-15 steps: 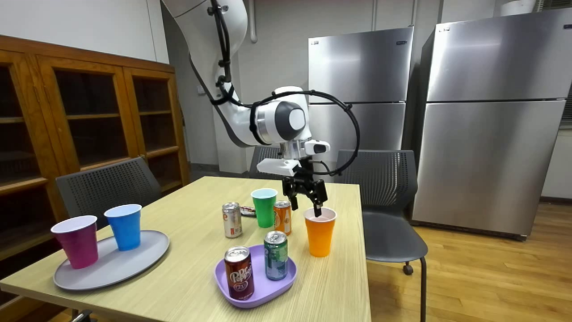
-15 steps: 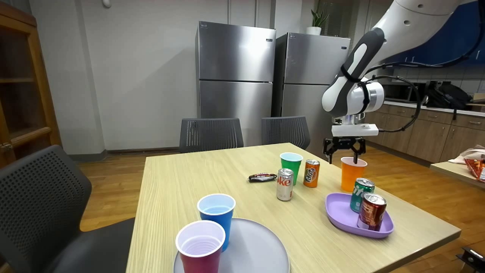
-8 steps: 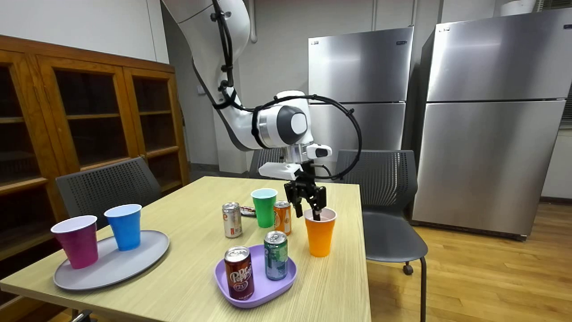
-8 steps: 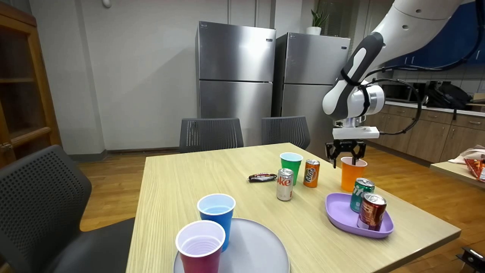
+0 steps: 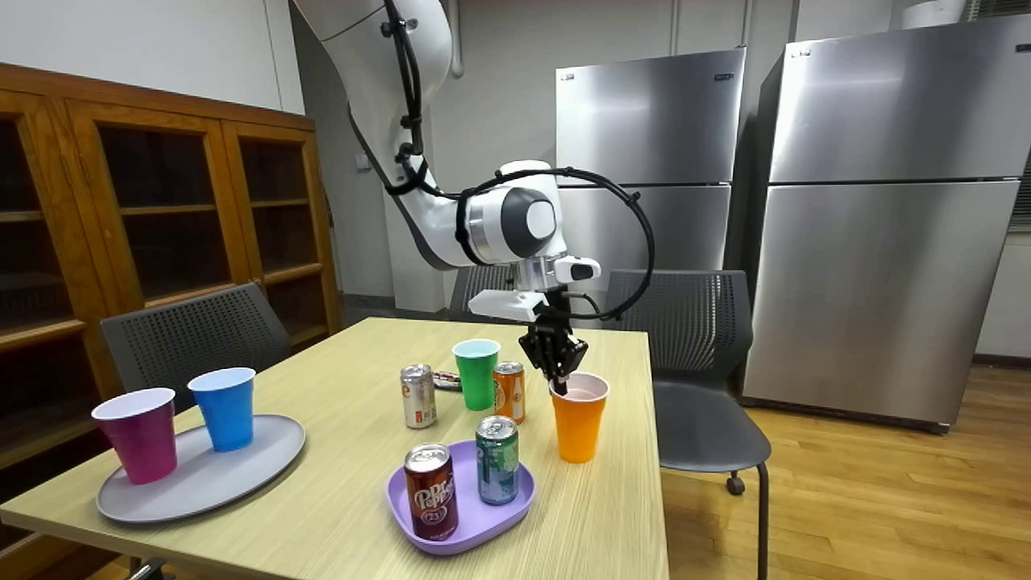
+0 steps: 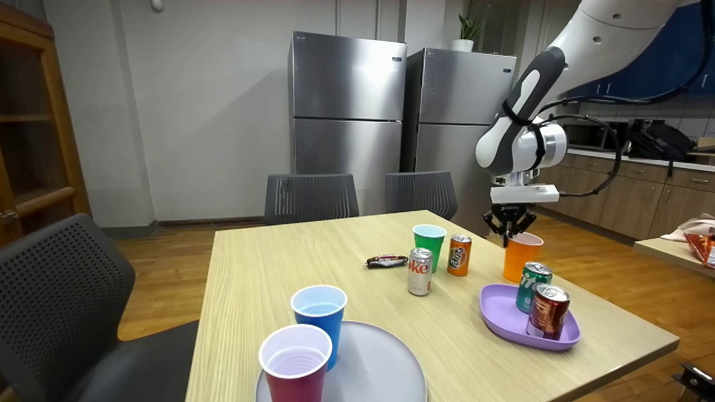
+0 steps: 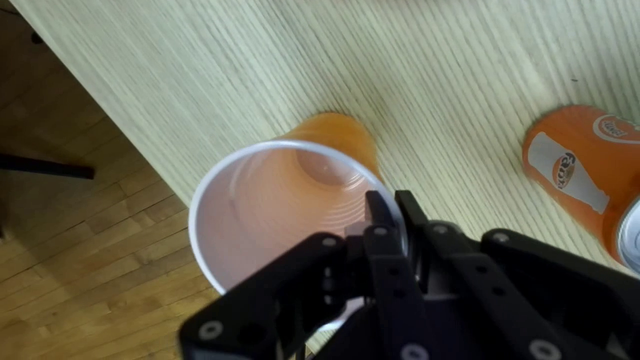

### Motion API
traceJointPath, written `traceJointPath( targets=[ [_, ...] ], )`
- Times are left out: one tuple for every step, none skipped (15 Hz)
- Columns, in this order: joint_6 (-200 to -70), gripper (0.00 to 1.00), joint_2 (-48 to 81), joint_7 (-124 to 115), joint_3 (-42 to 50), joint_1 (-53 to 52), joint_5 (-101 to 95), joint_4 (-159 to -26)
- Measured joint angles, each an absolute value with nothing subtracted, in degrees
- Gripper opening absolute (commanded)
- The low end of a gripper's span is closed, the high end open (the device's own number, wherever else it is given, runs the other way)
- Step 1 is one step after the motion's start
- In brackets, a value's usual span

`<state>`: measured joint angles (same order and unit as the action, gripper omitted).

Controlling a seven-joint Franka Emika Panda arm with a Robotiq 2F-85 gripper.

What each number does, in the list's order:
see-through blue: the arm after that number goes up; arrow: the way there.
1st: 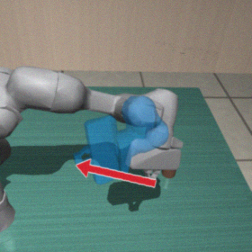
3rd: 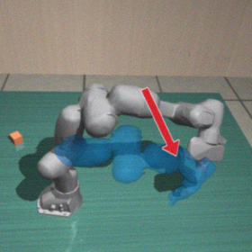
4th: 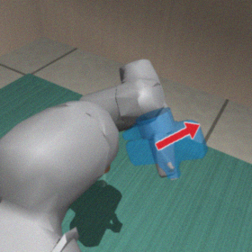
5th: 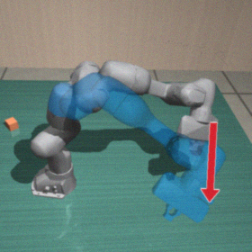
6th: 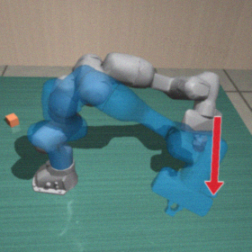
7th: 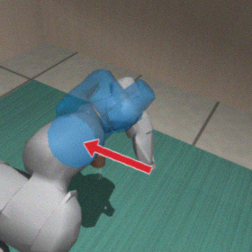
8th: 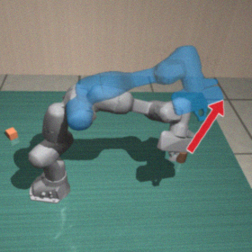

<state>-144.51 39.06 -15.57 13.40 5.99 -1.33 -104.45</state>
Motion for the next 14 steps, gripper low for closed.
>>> traceJointPath(
  targets=[
    [-144.51, 0.00, 39.06, -15.57, 13.40, 5.90, -1.34, -104.41],
    [-144.50, 0.01, 39.06, -15.57, 13.40, 5.80, -1.34, -104.40],
    [-144.50, 0.01, 39.06, -15.57, 13.40, 5.68, -1.40, -104.40],
    [-144.49, 0.01, 39.06, -15.57, 13.40, 5.57, -1.44, -104.40],
    [-144.46, 0.01, 39.06, -15.57, 13.40, 5.47, -1.46, -104.40],
    [-144.38, 0.01, 39.05, -15.57, 13.40, 5.36, -1.49, -104.40],
    [-144.18, 0.01, 39.02, -15.57, 13.40, 5.27, -1.56, -104.40],
    [-143.86, 0.01, 38.91, -15.57, 13.44, 5.15, -1.76, -104.38],
    [-143.42, 0.01, 38.63, -15.57, 13.51, 5.01, -2.09, -104.38],
    [-142.84, 0.01, 38.12, -15.52, 13.64, 4.83, -2.54, -104.37],
    [-142.09, 0.01, 37.42, -15.49, 13.84, 4.63, -3.11, -104.37],
    [-141.17, 0.01, 36.56, -15.45, 14.10, 4.38, -3.96, -104.37],
    [-140.30, 0.01, 35.60, -15.43, 14.26, 4.21, -4.94, -104.38],
    [-139.45, 0.01, 34.58, -15.39, 14.35, 4.06, -5.93, -104.40]
  ],
)
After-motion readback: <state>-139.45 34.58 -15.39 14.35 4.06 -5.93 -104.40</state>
